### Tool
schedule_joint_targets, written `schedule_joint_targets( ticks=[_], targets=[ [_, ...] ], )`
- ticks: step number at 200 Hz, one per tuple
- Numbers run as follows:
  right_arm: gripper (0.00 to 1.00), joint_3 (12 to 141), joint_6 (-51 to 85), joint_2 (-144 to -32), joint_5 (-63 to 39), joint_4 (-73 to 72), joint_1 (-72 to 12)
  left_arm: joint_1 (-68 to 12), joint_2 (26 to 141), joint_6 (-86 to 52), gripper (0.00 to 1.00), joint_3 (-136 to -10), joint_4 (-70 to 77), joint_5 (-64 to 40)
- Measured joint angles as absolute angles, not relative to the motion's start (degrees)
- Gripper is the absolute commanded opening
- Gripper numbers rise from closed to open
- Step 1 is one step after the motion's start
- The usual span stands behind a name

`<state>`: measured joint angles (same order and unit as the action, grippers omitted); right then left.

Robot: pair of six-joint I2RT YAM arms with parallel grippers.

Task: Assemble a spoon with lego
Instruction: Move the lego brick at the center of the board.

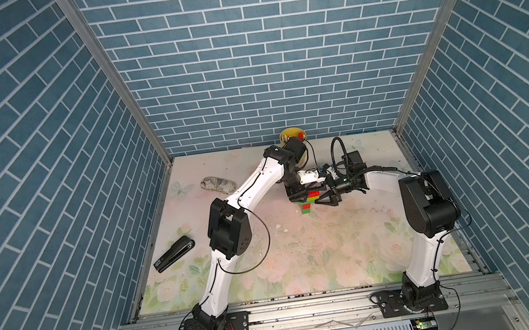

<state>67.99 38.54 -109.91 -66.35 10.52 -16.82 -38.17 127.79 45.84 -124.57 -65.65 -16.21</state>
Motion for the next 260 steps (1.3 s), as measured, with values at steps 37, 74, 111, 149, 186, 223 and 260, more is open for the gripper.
schedule_joint_targets(
  ticks=[37,74,111,149,186,223,260],
  targets=[
    [0.98,68.2,38.5,-109.2,-66.0,11.9,-16.5,-38.2,127.3,45.8,0.73,-124.6,-65.6,-16.0],
    [0.99,68.2,37.5,-106.7,-65.4,14.5,-15.1,-38.3,126.6,45.8,0.74,-124.6,-65.6,-15.9],
    [0.99,68.2,35.0,-101.3,-64.6,19.0,-13.5,-38.4,123.6,45.6,0.75,-123.9,-65.6,-15.9],
    [0.99,69.2,31.3,-96.6,-62.4,25.6,-11.6,-38.5,115.3,43.0,0.75,-117.6,-63.0,-15.1],
    [0.99,72.9,27.9,-91.4,-57.5,32.8,-9.7,-38.1,103.7,32.2,0.78,-107.8,-58.0,-6.5],
    [0.99,77.3,26.2,-86.9,-52.5,36.8,-8.7,-33.8,94.1,8.2,0.77,-94.3,-55.7,5.1],
    [0.99,80.0,25.6,-86.8,-50.2,38.6,-8.7,-27.0,86.5,-16.0,0.8,-74.3,-52.6,10.0]
  ],
)
